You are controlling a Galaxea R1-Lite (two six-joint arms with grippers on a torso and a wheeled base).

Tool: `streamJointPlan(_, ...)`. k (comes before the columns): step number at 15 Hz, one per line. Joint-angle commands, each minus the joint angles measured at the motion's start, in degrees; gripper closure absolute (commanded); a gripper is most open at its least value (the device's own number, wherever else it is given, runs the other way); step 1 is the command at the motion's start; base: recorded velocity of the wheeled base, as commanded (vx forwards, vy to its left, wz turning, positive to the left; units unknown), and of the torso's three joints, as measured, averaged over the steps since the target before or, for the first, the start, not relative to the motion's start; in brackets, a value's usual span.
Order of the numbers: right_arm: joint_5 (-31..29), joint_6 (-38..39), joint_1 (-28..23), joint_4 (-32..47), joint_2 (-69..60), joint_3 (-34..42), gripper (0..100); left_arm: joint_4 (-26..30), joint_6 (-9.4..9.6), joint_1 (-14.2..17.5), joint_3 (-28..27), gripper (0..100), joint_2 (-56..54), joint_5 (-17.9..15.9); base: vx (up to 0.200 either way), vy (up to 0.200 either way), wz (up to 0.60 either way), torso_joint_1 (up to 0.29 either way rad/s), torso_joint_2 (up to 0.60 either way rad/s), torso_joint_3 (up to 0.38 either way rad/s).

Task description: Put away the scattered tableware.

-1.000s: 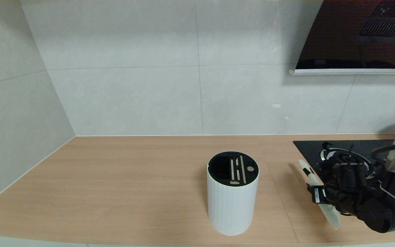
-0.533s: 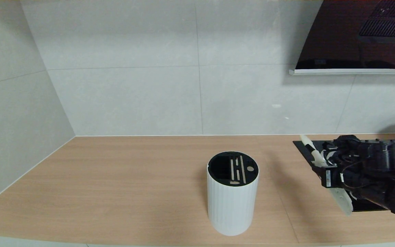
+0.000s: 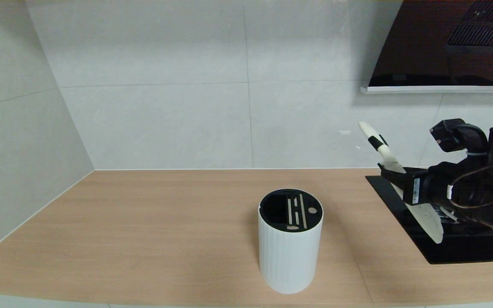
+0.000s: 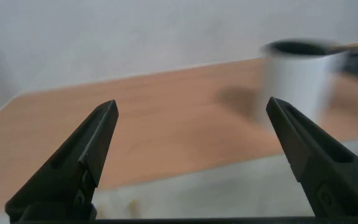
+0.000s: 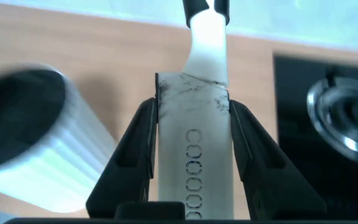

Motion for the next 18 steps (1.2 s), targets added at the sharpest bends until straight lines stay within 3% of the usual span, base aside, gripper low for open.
streamJointPlan(1, -0.17, -0.03, 6.51, 3.03, -4.06, -5.09, 100, 4.52, -1.28, -0.61, -20.14, 0, 23.61, -14.43, 0.000, 0.000, 0.00, 0.000, 0.00, 0.000)
streamJointPlan(2, -0.26, -0.03, 9.32, 3.21, -4.23, -5.88, 100, 4.44, -1.36, -0.61, -25.77, 0, 32.22, -18.30, 0.000, 0.000, 0.00, 0.000, 0.00, 0.000)
streamJointPlan(3, -0.26, -0.03, 11.08, 3.21, -4.32, -6.32, 100, 4.35, -1.72, -0.96, -29.02, 0, 38.11, -19.97, 0.000, 0.000, 0.00, 0.000, 0.00, 0.000)
streamJointPlan(4, -0.52, 0.15, 13.71, 3.21, -4.41, -6.41, 100, 3.47, -3.03, -3.07, -32.71, 0, 45.49, -20.41, 0.000, 0.000, 0.00, 0.000, 0.00, 0.000)
streamJointPlan(5, -0.87, 0.32, 15.65, 3.21, -4.23, -6.32, 100, 1.89, -5.58, -6.85, -34.03, 0, 49.98, -20.41, 0.000, 0.000, 0.00, 0.000, 0.00, 0.000)
streamJointPlan(6, -2.10, 0.32, 18.19, 3.29, -4.14, -6.05, 100, -3.91, -11.38, -13.18, -34.29, 0, 55.34, -20.23, 0.000, 0.000, 0.00, 0.000, 0.00, 0.000)
streamJointPlan(7, -3.86, 0.50, 20.39, 3.29, -3.44, -6.14, 100, -10.51, -17.27, -17.40, -34.21, 0, 60.44, -19.70, 0.000, 0.000, 0.00, 0.000, 0.00, 0.000)
streamJointPlan(8, -5.53, 0.94, 21.62, 3.21, -2.74, -6.41, 100, -16.31, -21.58, -20.21, -34.12, 0, 64.66, -18.47, 0.000, 0.000, 0.00, 0.000, 0.00, 0.000)
streamJointPlan(11, -7.55, 2.61, 25.05, 2.59, -0.89, -6.76, 100, -35.73, -34.94, -26.19, -31.39, 0, 76.08, -11.62, 0.000, 0.000, 0.00, 0.000, 0.00, 0.000)
streamJointPlan(13, -8.34, 4.72, 26.10, 2.50, 0.43, -7.55, 100, -47.24, -40.92, -28.38, -30.07, 0, 82.67, -10.56, 0.000, 0.000, 0.00, 0.000, 0.00, 0.000)
streamJointPlan(15, -10.54, 6.21, 27.34, 2.50, 2.10, -8.43, 100, -54.45, -43.11, -30.76, -28.67, 0, 86.19, -9.51, 0.000, 0.000, 0.00, 0.000, 0.00, 0.000)
streamJointPlan(18, -10.98, 10.69, 31.64, 2.15, 4.21, -10.01, 100, -56.38, -43.29, -34.27, -29.64, 0, 90.23, -3.97, 0.000, 0.000, 0.00, 0.000, 0.00, 0.000)
